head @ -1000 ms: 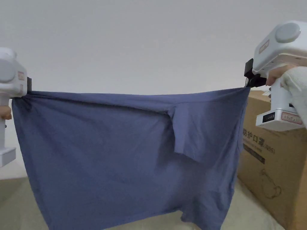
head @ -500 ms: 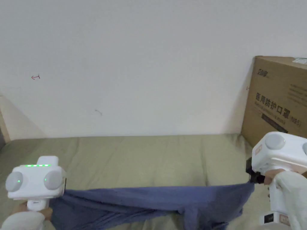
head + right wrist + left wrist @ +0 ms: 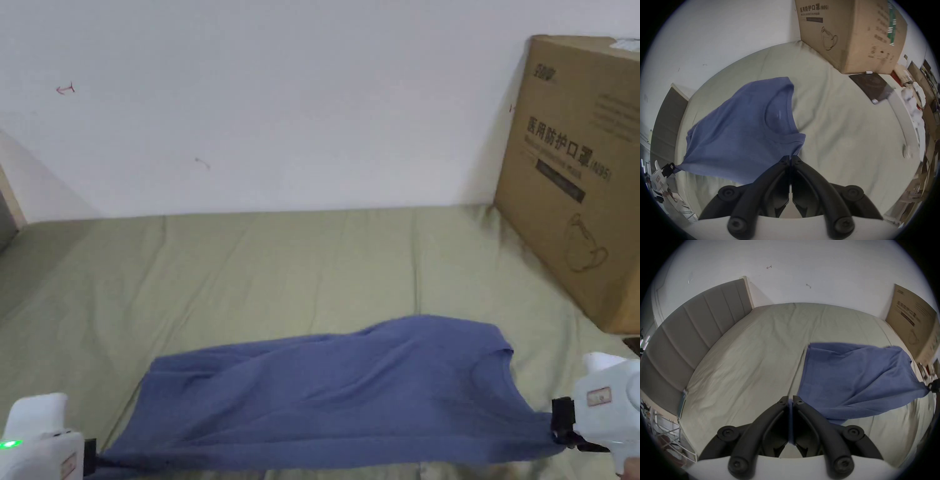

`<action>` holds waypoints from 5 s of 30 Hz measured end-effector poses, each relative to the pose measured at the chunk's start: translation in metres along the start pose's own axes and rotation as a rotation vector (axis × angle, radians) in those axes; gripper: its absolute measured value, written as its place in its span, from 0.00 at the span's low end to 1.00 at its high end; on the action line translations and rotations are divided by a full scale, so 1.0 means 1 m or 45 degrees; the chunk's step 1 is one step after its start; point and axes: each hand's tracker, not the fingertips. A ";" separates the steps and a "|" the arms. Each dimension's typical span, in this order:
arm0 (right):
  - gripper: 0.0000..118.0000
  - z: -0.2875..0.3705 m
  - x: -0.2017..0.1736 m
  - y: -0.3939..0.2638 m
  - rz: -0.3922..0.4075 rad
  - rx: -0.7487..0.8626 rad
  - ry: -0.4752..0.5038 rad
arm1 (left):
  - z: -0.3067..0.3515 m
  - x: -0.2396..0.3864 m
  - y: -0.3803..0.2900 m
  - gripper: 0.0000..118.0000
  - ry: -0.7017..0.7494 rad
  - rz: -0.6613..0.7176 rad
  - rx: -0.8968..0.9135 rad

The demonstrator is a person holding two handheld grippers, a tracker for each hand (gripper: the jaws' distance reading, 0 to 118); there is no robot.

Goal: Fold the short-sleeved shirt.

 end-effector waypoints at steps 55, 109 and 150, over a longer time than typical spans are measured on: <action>0.00 0.031 -0.055 -0.120 0.195 0.193 0.129 | -0.019 0.039 0.040 0.00 -0.197 -0.019 -0.040; 0.27 -0.174 -0.031 0.116 0.271 -0.289 -0.056 | -0.160 0.064 0.111 0.04 -0.171 -0.099 -0.258; 0.02 0.252 -0.117 0.343 0.132 0.582 -0.009 | 0.147 0.034 0.397 0.04 -0.069 -0.059 0.520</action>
